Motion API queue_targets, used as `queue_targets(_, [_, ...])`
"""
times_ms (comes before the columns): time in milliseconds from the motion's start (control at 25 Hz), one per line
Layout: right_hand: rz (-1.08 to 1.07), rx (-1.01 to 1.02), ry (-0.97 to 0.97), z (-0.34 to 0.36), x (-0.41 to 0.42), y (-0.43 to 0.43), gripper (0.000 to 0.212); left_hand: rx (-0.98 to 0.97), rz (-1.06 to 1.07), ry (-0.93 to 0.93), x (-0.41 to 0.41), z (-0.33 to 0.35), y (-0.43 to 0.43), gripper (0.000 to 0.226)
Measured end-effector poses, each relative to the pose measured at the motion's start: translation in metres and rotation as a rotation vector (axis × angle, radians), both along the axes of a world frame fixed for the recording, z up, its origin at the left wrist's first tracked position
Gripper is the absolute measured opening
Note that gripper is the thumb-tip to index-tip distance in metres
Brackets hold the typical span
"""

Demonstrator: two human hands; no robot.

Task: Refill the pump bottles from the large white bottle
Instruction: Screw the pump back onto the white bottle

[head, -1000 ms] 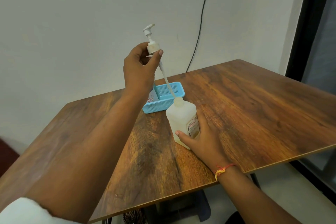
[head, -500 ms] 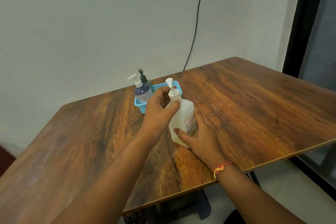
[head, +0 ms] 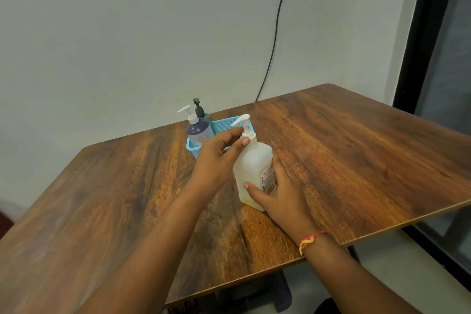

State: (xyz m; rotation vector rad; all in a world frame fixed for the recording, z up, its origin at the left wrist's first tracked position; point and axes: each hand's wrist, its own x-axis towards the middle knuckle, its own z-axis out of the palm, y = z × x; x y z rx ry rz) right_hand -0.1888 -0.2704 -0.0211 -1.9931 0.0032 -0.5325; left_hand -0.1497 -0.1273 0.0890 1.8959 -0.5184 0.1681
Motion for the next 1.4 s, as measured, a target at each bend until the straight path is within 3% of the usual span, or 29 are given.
queue_targets(160, [-0.015, -0.013, 0.011, -0.001, 0.001, 0.002, 0.095, 0.034, -0.087, 0.099, -0.004, 0.003, 0.001, 0.021])
queue_targets(280, [-0.007, -0.007, 0.009, 0.001, 0.001, 0.001, 0.092, 0.064, -0.092, 0.108, -0.004, 0.005, -0.008, 0.008])
queue_targets(400, [-0.009, -0.007, 0.001, 0.002, -0.001, 0.001, 0.088, 0.039, -0.091, 0.092, 0.005, -0.002, -0.013, 0.069])
queue_targets(480, [-0.009, -0.007, -0.002, 0.003, -0.002, 0.001, 0.087, -0.044, -0.060, 0.068, 0.008, -0.008, -0.011, 0.080])
queue_targets(640, [-0.008, 0.015, -0.010, 0.001, 0.000, 0.000, 0.089, -0.216, -0.056, 0.091, 0.013, -0.015, 0.004, 0.054])
queue_targets(800, [-0.010, -0.036, 0.007, -0.001, 0.001, 0.001, 0.093, -0.170, -0.092, 0.101, 0.005, -0.013, 0.005, 0.038])
queue_targets(960, [-0.002, -0.026, 0.008, 0.003, -0.001, 0.002, 0.090, -0.110, -0.059, 0.067, 0.004, -0.007, -0.008, 0.051])
queue_targets(1040, [0.016, 0.001, 0.008, 0.004, -0.002, 0.001, 0.090, -0.101, -0.058, 0.106, 0.008, -0.004, -0.009, 0.046])
queue_targets(1160, [0.113, 0.102, 0.016, 0.003, -0.001, -0.003, 0.084, -0.114, -0.252, 0.251, 0.015, 0.004, 0.001, 0.030])
queue_targets(1280, [0.236, 0.246, 0.043, 0.004, 0.001, -0.005, 0.083, -0.125, -0.420, 0.369, 0.022, 0.011, 0.012, 0.047])
queue_targets(1400, [0.251, 0.340, 0.052, 0.003, 0.000, -0.004, 0.072, -0.130, -0.406, 0.353, 0.024, 0.011, 0.010, 0.046])
